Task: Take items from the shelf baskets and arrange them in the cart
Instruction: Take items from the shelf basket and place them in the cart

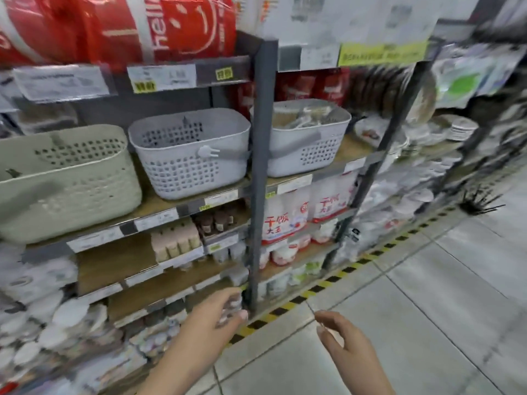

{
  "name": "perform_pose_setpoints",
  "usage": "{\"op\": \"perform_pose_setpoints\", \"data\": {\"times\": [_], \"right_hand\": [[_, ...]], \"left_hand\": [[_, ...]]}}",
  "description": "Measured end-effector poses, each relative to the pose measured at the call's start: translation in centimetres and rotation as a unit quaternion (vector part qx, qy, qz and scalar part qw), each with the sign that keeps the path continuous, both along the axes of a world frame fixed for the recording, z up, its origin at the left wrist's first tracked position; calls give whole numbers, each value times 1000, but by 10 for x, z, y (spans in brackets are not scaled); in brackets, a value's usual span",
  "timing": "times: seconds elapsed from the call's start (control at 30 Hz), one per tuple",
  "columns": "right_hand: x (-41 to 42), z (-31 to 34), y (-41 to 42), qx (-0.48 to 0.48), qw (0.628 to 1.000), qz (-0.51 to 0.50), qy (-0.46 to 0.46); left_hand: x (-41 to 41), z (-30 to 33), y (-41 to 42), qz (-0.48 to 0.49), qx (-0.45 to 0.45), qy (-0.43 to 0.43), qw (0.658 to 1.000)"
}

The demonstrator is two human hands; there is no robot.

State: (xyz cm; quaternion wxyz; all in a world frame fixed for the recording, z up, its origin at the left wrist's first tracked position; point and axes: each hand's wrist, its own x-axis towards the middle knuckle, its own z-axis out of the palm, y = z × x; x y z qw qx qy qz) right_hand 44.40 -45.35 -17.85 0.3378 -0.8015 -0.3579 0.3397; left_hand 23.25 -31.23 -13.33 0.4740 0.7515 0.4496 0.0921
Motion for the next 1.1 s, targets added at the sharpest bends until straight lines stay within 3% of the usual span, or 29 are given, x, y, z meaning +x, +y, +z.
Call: {"op": "perform_pose_setpoints", "data": {"times": [0.4,0.63,0.83,0.97,1.1], "right_hand": [[132,50,100,98,994,31,-19],[232,87,153,145,988,2,-59],[278,126,235,237,960,62,-138],[310,146,298,266,939,113,-186],[340,158,357,237,926,144,-255]], "left_hand": [[131,28,102,15,55,-33,998],[239,65,156,-20,139,-93,986],[280,105,196,21,230,-133,964],[298,119,220,59,270,-125,953],[330,131,259,87,324,-59,940]]}}
